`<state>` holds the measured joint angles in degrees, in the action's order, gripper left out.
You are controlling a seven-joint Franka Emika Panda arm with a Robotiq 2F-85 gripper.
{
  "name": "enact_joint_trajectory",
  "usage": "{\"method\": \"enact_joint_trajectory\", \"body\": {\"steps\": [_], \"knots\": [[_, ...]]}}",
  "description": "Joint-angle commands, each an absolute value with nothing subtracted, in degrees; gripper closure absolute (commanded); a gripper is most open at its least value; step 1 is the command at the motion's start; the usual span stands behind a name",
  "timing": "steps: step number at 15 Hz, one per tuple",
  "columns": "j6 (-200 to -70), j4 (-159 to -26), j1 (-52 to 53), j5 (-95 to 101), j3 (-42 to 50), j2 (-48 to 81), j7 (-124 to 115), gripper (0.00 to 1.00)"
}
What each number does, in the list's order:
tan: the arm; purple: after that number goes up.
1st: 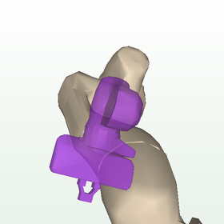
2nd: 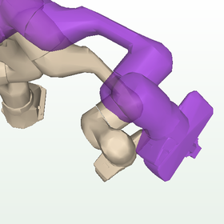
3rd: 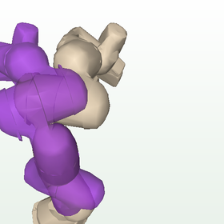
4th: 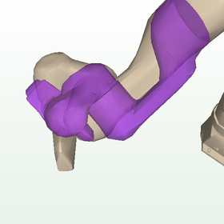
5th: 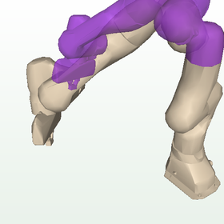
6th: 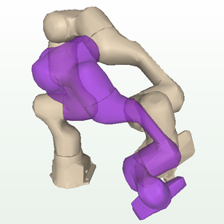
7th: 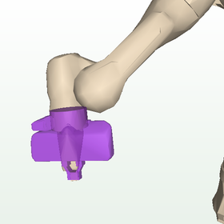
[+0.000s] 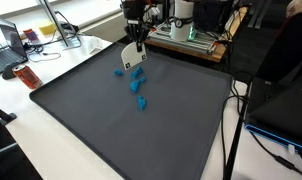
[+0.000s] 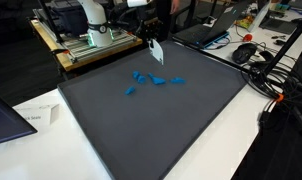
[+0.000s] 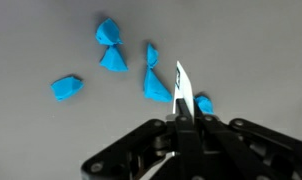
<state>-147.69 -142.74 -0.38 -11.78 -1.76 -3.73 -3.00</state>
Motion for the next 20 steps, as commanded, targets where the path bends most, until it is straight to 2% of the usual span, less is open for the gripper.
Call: {"method": "enact_joint_trajectory", "body": {"steps": [1, 11, 20], "knots": [[-151.8, -144.8, 0.1, -2.8, -3.1, -3.4, -15.2, 0.99], [-151.4, -141.4, 2.9, 15.6, -5.7, 1.3, -40.3, 0.99], [-149.4, -134.7, 7.1, 27.2, -2.9, 9.8, -56.7, 0.99]]}}
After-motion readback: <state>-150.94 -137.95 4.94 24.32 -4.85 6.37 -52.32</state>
